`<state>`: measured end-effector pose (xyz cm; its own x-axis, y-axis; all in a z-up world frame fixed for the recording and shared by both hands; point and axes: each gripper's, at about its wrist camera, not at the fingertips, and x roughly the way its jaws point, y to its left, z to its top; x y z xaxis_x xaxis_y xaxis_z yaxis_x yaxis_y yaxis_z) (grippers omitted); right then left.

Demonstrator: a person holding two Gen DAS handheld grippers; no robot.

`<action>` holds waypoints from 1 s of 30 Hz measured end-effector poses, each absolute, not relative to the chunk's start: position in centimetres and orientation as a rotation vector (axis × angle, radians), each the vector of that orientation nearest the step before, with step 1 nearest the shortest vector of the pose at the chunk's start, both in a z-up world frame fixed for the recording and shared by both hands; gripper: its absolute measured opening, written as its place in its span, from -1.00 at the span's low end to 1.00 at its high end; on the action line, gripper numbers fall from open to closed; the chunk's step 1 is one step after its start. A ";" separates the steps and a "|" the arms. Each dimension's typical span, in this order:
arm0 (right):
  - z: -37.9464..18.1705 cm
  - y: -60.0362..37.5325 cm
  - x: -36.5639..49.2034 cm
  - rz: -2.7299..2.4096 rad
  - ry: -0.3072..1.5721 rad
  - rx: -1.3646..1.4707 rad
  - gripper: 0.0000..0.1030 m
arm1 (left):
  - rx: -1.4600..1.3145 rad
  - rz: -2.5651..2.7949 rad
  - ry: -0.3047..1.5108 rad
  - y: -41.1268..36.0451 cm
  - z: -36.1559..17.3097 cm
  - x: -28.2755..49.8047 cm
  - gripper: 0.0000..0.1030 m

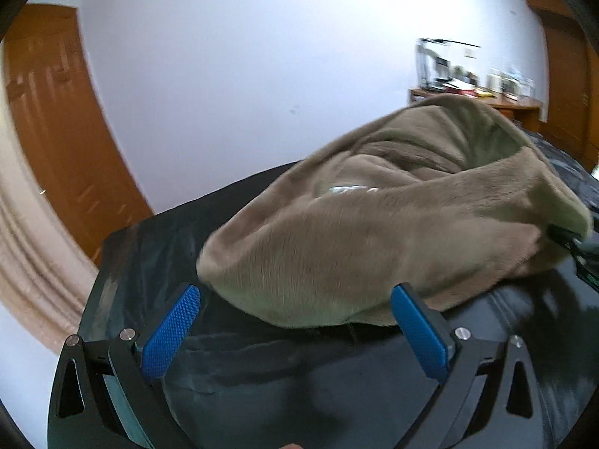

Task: Fold towel
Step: 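Lift the blanket edge with the right gripper and pull it back, then close the left gripper on another blanket edge while the right gripper holds its edge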

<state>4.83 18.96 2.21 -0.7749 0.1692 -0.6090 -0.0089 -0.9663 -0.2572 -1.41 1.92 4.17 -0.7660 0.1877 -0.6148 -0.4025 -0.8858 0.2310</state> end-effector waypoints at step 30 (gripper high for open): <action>3.2 24.3 6.1 2.859 -0.084 -0.954 -0.60 | -0.999 2.297 0.580 1.3 1.3 -2.9 0.94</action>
